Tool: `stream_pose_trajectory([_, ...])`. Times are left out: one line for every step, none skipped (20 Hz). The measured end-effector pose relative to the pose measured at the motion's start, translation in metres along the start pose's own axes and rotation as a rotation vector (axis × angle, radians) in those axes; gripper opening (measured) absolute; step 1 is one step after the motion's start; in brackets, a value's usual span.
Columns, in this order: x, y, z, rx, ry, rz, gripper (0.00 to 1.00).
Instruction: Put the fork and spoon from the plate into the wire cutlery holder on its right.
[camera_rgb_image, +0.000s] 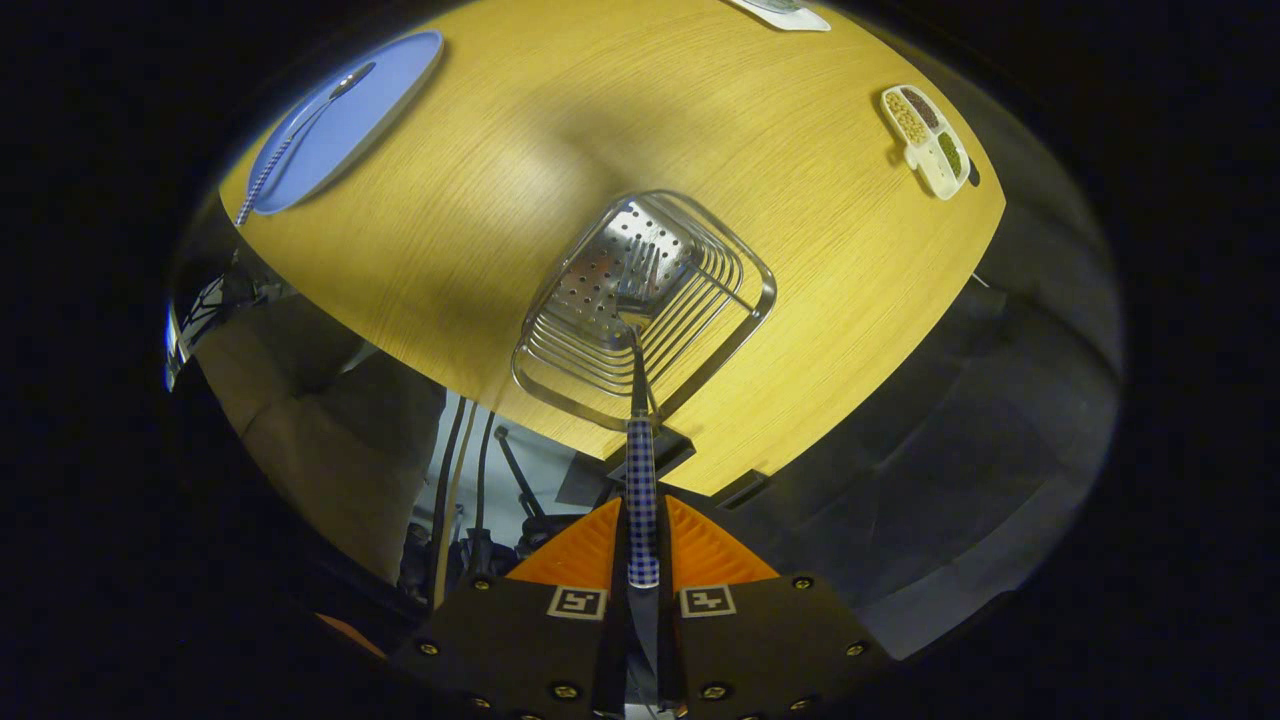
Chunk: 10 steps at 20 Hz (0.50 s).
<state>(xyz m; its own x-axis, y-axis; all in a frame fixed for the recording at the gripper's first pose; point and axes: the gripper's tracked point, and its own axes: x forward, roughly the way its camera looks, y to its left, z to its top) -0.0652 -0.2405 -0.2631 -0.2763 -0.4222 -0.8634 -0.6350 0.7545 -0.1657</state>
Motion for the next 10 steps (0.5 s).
stream_pose_trajectory([-0.002, -0.001, 0.001, 0.003, -0.005, -0.007, 0.13])
stream_pose_trajectory([-0.005, -0.002, -0.001, 0.008, -0.009, -0.009, 0.13])
stream_pose_trajectory([-0.008, -0.002, -0.001, 0.015, -0.013, -0.01, 0.14])
stream_pose_trajectory([-0.01, -0.003, -0.001, 0.028, -0.025, -0.01, 0.14])
stream_pose_trajectory([-0.013, -0.004, -0.001, 0.038, -0.037, -0.015, 0.14])
stream_pose_trajectory([-0.017, -0.005, -0.001, 0.047, -0.049, -0.024, 0.14])
stream_pose_trajectory([-0.019, -0.007, -0.001, 0.053, -0.06, -0.028, 0.31])
stream_pose_trajectory([-0.022, -0.008, 0.0, 0.062, -0.074, -0.029, 0.46])
stream_pose_trajectory([-0.021, -0.008, 0.0, 0.067, -0.084, -0.034, 0.7])
stream_pose_trajectory([-0.024, -0.009, 0.0, 0.072, -0.095, -0.039, 0.71])
